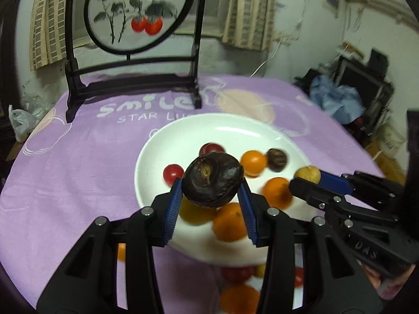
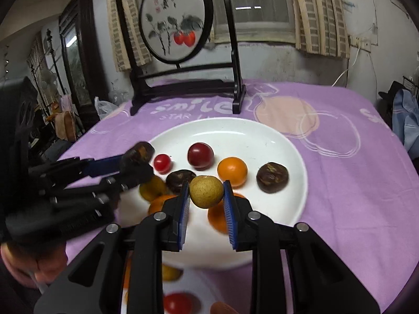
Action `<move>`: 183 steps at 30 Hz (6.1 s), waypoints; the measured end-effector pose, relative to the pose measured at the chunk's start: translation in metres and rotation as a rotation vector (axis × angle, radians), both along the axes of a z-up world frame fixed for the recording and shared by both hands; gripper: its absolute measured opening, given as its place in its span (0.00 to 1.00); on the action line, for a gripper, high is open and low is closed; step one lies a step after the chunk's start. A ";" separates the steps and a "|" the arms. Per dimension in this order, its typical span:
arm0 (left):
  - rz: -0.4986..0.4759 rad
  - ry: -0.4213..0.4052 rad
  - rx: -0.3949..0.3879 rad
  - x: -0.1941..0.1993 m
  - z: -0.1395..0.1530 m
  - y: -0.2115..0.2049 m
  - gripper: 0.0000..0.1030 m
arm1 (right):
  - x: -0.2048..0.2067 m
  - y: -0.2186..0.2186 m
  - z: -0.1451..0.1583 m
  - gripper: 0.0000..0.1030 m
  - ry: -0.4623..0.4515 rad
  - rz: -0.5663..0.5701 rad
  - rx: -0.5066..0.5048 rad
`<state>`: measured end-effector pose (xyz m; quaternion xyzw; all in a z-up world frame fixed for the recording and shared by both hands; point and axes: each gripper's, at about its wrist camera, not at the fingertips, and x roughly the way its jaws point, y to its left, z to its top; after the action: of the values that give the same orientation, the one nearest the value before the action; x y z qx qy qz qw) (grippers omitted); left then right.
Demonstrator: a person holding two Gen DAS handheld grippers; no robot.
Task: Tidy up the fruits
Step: 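Carry both fruits onto the white plate and open both tools, then withdraw both open tools back toward the remaining fruits, then grasp a red tomato with the right tool while the left tool grasps an orange, then carry the tomato and orange onto the white plate and release both, then withdraw both open tools back toward the remaining fruits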
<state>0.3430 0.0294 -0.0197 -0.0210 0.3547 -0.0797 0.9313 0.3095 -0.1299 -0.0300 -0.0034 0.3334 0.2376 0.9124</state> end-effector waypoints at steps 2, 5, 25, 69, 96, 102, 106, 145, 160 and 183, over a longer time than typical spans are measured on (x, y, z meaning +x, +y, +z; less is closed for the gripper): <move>0.015 0.025 0.001 0.007 -0.006 0.000 0.44 | 0.006 0.003 -0.004 0.32 0.012 0.005 -0.001; 0.069 0.001 0.017 0.001 -0.001 0.010 0.69 | 0.008 -0.008 -0.004 0.60 0.060 -0.003 0.044; 0.271 -0.073 -0.073 -0.088 0.006 0.106 0.98 | -0.067 -0.022 -0.013 0.97 0.089 0.095 -0.072; 0.160 0.103 -0.048 -0.029 -0.042 0.091 0.63 | -0.081 -0.026 -0.023 0.28 0.184 0.165 0.043; 0.151 0.169 0.032 -0.016 -0.061 0.076 0.37 | -0.078 -0.021 -0.034 0.28 0.190 0.137 -0.026; 0.174 0.174 -0.020 -0.035 -0.057 0.080 0.37 | -0.079 -0.023 -0.035 0.28 0.192 0.129 -0.031; 0.172 0.166 -0.050 -0.054 -0.051 0.079 0.37 | -0.086 -0.023 -0.036 0.28 0.194 0.134 -0.024; 0.106 -0.162 0.038 -0.047 0.043 0.004 0.97 | -0.041 -0.036 0.033 0.62 -0.069 -0.042 0.043; 0.212 -0.120 0.006 -0.114 0.011 0.059 0.98 | -0.084 -0.004 -0.015 0.89 0.165 0.207 0.044; 0.264 -0.091 -0.042 -0.123 0.014 0.072 0.98 | -0.105 0.037 -0.044 0.80 0.187 0.256 -0.102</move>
<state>0.2203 0.1016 -0.0056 -0.0831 0.3045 0.0351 0.9482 0.2047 -0.0933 -0.0743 -0.0701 0.4253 0.3342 0.8382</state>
